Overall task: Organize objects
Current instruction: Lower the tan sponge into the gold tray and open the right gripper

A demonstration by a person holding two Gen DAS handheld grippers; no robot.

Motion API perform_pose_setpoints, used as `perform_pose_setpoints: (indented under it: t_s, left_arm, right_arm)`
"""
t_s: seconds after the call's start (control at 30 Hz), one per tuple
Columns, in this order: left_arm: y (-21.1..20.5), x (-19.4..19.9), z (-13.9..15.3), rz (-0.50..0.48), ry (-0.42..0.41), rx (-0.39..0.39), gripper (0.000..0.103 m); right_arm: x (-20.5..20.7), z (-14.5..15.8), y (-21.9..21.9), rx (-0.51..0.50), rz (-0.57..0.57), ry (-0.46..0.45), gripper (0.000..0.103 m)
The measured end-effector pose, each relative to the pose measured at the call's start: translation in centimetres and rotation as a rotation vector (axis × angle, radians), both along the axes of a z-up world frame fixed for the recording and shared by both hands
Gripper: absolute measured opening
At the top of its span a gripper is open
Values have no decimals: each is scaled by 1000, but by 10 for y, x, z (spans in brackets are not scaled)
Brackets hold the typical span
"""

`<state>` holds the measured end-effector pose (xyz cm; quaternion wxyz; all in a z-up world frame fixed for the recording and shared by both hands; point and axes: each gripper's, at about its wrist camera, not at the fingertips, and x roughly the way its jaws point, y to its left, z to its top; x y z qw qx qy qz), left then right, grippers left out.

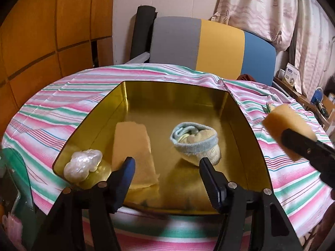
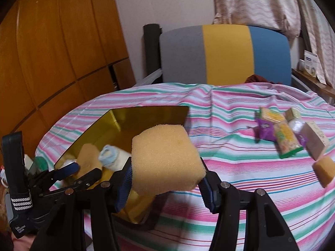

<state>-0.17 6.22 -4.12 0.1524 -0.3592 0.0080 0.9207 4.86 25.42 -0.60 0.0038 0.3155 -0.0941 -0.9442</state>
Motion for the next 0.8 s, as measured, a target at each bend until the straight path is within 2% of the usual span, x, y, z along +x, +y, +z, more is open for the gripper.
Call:
perform_pose_setpoints:
  t_s: [0.17, 0.33, 0.5, 0.6, 0.8]
  left_arm:
    - [-17, -1, 9, 36, 4, 27, 65]
    - [-42, -5, 21, 132, 32, 47, 75]
    - [-63, -14, 27, 201, 19, 64, 85]
    - [-71, -16, 27, 228, 3, 88, 85]
    - [-85, -20, 27, 299, -18, 110, 91]
  right_arm:
    - [-5, -2, -21, 1, 63, -31, 57]
    - [-10, -3, -40, -2, 136, -65, 57]
    - [-19, -10, -59, 10, 197, -107, 57]
    - [-27, -14, -68, -14, 234, -134, 57]
    - [-42, -23, -82, -73, 268, -163, 57]
